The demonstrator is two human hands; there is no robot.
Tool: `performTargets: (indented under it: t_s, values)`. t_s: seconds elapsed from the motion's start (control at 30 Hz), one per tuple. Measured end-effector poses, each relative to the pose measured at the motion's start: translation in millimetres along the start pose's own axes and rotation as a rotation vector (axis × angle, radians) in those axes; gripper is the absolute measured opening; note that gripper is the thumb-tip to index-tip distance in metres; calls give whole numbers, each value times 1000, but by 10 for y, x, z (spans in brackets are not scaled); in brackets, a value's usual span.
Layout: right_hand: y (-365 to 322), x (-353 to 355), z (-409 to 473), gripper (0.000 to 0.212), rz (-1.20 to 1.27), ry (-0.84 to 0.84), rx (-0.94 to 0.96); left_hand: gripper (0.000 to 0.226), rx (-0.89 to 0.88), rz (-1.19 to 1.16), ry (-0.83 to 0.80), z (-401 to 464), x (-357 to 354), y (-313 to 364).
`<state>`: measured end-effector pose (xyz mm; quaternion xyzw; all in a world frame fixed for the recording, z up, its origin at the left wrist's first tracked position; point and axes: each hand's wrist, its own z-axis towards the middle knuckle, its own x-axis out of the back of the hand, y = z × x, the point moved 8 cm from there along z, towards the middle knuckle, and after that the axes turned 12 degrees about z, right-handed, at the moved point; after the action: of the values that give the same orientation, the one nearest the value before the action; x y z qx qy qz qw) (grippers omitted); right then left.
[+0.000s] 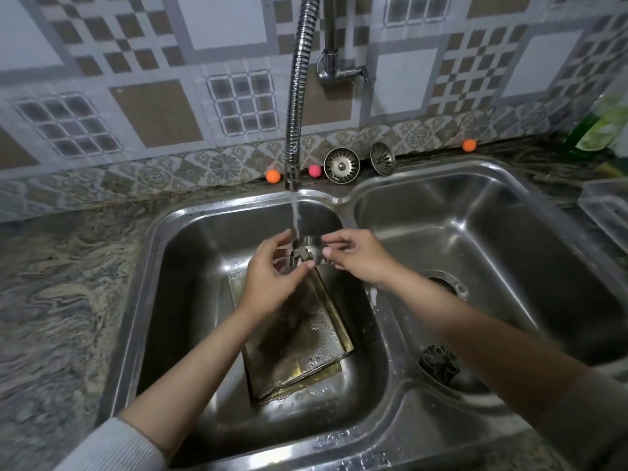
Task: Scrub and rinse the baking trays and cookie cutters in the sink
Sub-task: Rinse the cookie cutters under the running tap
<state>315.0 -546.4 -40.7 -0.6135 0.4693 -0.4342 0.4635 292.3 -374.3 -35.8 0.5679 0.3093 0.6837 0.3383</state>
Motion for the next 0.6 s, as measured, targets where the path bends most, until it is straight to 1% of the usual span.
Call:
performTargets:
  t_s: [0.07,0.17,0.3,0.37,0.43,0.5,0.6]
  values:
    - [27,19,0,31,148,18,-73,60,36,-40,20,22,32,23]
    - [2,23,-1,26,291,23,-119,45,62,-104,60,66,63,101]
    - [-11,63,26,12,399,63,-128,29,64,-133,84,127,56,198]
    - [-16,101,33,10,426,94,-131,26,63,-142,70,149,19,224]
    - [-11,138,39,13,434,124,-137,22,59,-147,69,166,-7,235]
    - [8,158,47,21,433,148,-147,21,51,-147,52,184,-33,237]
    - [30,159,63,32,423,177,-169,27,44,-135,-5,200,-78,228]
